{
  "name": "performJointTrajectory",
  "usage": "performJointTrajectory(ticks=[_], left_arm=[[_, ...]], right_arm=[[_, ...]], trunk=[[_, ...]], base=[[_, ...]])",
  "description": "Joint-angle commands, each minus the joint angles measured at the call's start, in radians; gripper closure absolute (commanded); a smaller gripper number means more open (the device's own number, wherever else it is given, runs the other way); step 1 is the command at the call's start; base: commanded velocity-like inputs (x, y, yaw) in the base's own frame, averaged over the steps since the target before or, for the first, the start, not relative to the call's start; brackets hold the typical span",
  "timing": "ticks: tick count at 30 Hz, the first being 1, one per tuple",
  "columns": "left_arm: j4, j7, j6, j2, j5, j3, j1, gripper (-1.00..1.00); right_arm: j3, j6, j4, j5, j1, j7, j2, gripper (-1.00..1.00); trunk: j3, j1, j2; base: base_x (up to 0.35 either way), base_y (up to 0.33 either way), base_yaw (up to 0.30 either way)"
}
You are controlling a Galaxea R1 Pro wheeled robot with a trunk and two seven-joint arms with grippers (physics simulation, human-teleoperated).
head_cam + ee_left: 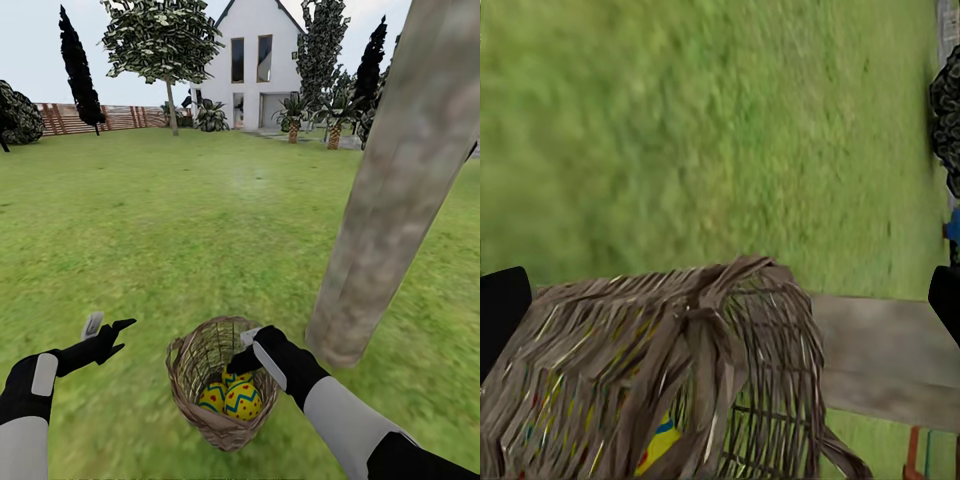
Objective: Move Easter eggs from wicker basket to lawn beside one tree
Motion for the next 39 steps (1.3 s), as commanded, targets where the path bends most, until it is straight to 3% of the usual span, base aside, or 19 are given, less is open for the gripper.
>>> performJointTrajectory(ticks=[1, 7, 14, 39], left_arm=[[0.000, -0.006, 0.006, 0.000, -0.004, 0.003, -0.001, -1.00], [0.000, -0.005, 0.004, 0.000, -0.004, 0.003, -0.001, -1.00], [0.014, -0.005, 0.003, -0.002, -0.005, 0.002, -0.001, -1.00], [0.033, -0.007, 0.003, -0.002, -0.005, 0.002, -0.001, -1.00]], right_arm=[[0.002, 0.003, 0.000, -0.003, -0.001, -0.004, 0.000, -1.00], [0.002, 0.002, 0.004, -0.004, -0.001, -0.008, 0.000, -1.00], [0.002, 0.002, 0.003, -0.002, -0.001, -0.113, 0.000, -1.00], [0.006, -0.012, -0.014, 0.011, -0.001, -0.127, 0.000, -1.00]], trunk=[[-0.004, 0.004, -0.008], [-0.023, 0.027, -0.050], [-0.045, 0.054, -0.099], [-0.141, 0.065, -0.105]], base=[[0.000, 0.000, 0.000], [0.000, 0.000, 0.000], [0.000, 0.000, 0.000], [0.000, 0.000, 0.000]])
